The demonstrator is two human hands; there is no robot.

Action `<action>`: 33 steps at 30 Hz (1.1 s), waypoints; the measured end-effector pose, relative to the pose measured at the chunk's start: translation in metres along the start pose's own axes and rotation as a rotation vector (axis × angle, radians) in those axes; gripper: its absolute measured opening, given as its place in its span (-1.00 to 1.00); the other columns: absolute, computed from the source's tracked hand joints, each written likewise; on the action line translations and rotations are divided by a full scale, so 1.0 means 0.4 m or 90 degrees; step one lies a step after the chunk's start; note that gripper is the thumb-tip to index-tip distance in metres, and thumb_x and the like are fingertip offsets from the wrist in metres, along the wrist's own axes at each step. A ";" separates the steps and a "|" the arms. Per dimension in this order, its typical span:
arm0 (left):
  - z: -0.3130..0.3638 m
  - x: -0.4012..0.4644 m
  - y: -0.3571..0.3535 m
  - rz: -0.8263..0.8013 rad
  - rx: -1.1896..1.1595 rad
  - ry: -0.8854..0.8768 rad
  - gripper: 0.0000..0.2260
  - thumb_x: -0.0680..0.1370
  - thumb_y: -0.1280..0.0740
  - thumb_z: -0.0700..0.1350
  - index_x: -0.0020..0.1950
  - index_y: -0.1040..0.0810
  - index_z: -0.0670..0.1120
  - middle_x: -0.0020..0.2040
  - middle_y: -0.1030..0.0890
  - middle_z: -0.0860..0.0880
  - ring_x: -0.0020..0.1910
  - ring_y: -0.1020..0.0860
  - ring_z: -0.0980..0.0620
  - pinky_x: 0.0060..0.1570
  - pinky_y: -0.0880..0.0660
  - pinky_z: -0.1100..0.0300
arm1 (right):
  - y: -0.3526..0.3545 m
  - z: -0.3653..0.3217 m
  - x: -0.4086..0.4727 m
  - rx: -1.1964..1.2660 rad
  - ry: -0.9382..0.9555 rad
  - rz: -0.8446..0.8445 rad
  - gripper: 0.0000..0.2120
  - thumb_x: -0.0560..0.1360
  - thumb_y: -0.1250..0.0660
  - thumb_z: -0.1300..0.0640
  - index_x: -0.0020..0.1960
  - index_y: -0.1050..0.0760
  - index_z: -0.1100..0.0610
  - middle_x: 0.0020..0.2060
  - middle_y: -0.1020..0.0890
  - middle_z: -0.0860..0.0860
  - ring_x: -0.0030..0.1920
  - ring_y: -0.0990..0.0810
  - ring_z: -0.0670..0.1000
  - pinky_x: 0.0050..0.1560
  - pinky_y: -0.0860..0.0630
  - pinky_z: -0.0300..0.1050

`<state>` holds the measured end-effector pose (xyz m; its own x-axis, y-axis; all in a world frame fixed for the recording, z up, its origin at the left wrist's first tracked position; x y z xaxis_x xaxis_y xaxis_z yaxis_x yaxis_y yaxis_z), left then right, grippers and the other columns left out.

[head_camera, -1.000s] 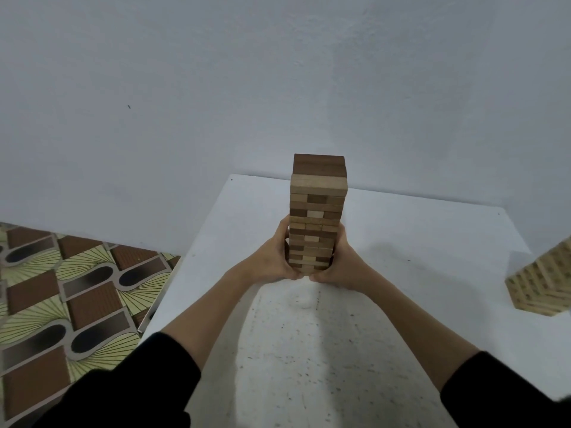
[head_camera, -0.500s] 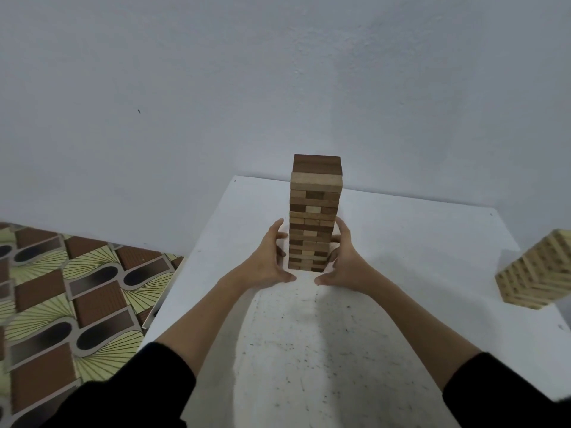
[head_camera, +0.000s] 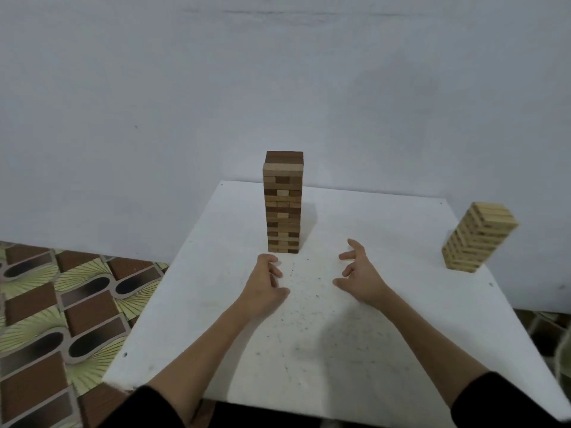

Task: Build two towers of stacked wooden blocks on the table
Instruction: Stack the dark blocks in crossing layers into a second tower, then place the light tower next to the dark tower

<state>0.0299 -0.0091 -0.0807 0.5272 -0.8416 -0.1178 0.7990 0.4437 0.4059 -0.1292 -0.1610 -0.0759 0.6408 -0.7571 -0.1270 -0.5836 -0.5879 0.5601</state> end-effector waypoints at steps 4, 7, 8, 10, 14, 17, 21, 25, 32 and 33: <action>0.040 -0.028 -0.125 -0.065 0.017 -0.040 -0.63 0.40 -0.37 -0.29 0.13 -0.38 -0.03 -0.03 -0.49 -0.03 -0.23 -0.42 0.12 -0.26 -0.43 0.29 | 0.062 0.047 -0.072 -0.018 0.002 0.054 -0.41 0.44 -0.38 0.31 0.40 -0.25 0.15 0.12 -0.47 0.02 -0.24 -0.46 -0.09 -0.26 -0.43 -0.41; 0.085 -0.033 -0.230 -0.137 0.026 -0.072 -0.63 0.41 -0.38 -0.30 0.17 -0.41 -0.06 0.00 -0.49 -0.04 -0.21 -0.43 0.12 -0.25 -0.44 0.33 | 0.131 0.094 -0.122 -0.043 -0.013 0.113 -0.57 0.43 -0.38 0.33 0.27 -0.41 0.17 0.08 -0.54 0.04 -0.23 -0.48 -0.05 -0.26 -0.40 -0.48; 0.097 -0.031 -0.262 -0.155 0.029 -0.082 -0.63 0.41 -0.38 -0.30 0.16 -0.43 -0.07 0.02 -0.49 -0.04 -0.19 -0.43 0.12 -0.23 -0.44 0.34 | 0.155 0.111 -0.136 -0.048 -0.021 0.135 -0.63 0.43 -0.37 0.34 0.22 -0.46 0.19 0.06 -0.56 0.05 -0.21 -0.50 -0.03 -0.26 -0.40 -0.49; 0.123 -0.023 -0.315 -0.175 0.054 -0.113 -0.66 0.40 -0.37 -0.31 0.15 -0.46 -0.11 0.02 -0.47 -0.03 -0.18 -0.42 0.14 -0.20 -0.41 0.40 | 0.203 0.144 -0.161 -0.044 -0.041 0.179 -0.72 0.42 -0.35 0.38 0.12 -0.52 0.23 0.00 -0.60 0.08 -0.18 -0.52 0.01 -0.23 -0.39 -0.50; 0.179 0.012 -0.429 -0.211 0.097 -0.165 -0.68 0.41 -0.37 -0.32 0.14 -0.47 -0.17 0.01 -0.41 -0.03 -0.18 -0.39 0.18 -0.22 -0.35 0.48 | 0.312 0.222 -0.205 -0.036 -0.097 0.282 -0.80 0.42 -0.30 0.42 0.01 -0.55 0.26 -0.10 -0.60 0.10 -0.12 -0.52 0.01 -0.20 -0.34 -0.52; 0.210 0.047 -0.494 -0.213 0.101 -0.181 -0.62 0.41 -0.37 -0.34 0.20 -0.42 -0.20 0.06 -0.41 -0.08 -0.17 -0.39 0.15 -0.23 -0.36 0.45 | 0.375 0.270 -0.208 0.000 -0.134 0.345 -0.81 0.41 -0.31 0.42 -0.03 -0.50 0.22 -0.16 -0.56 0.07 -0.18 -0.49 -0.01 -0.22 -0.39 -0.52; 0.259 0.115 -0.570 -0.190 0.105 -0.168 -0.60 0.39 -0.42 -0.32 0.17 -0.39 -0.17 0.09 -0.36 -0.09 -0.13 -0.39 0.07 -0.26 -0.35 0.48 | 0.443 0.321 -0.180 0.052 -0.189 0.380 -0.60 0.39 -0.39 0.40 0.18 -0.37 0.27 -0.15 -0.51 0.06 -0.20 -0.48 -0.02 -0.24 -0.43 -0.36; 0.302 0.185 -0.634 -0.208 0.089 -0.124 -0.40 0.38 -0.49 -0.25 0.34 -0.29 -0.17 0.17 -0.36 -0.10 -0.10 -0.39 0.07 -0.24 -0.37 0.44 | 0.481 0.338 -0.124 0.059 -0.183 0.339 -0.35 0.39 -0.45 0.34 0.38 -0.22 0.21 0.00 -0.50 0.05 -0.06 -0.49 0.00 -0.07 -0.43 -0.18; 0.357 0.267 -0.710 -0.243 0.099 -0.147 -0.17 0.34 -0.54 -0.23 0.47 -0.13 -0.18 0.30 -0.27 -0.10 0.09 -0.40 -0.02 0.07 -0.44 0.21 | 0.518 0.355 -0.026 0.015 -0.117 0.260 -0.12 0.31 -0.51 0.34 0.46 -0.06 0.24 0.15 -0.45 0.08 -0.15 -0.48 -0.11 -0.31 -0.39 -0.41; 0.362 0.276 -0.716 -0.245 0.101 -0.156 -0.16 0.33 -0.54 -0.23 0.47 -0.13 -0.19 0.29 -0.27 -0.10 0.16 -0.39 -0.06 0.12 -0.44 0.16 | 0.523 0.357 -0.015 0.010 -0.101 0.251 -0.11 0.29 -0.52 0.34 0.45 -0.07 0.25 0.15 -0.45 0.07 -0.15 -0.48 -0.15 -0.30 -0.40 -0.43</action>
<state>-0.1826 -0.2739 -0.0789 0.1034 -0.9916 -0.0776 0.8584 0.0496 0.5105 -0.3264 -0.3200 -0.0747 0.2833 -0.9585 -0.0301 -0.7769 -0.2478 0.5789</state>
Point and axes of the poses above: each hand's wrist, its own x-axis towards the middle knuckle, its own y-axis out of the back of the hand, z = x × y, the point moved 3 cm from there along x, towards the middle knuckle
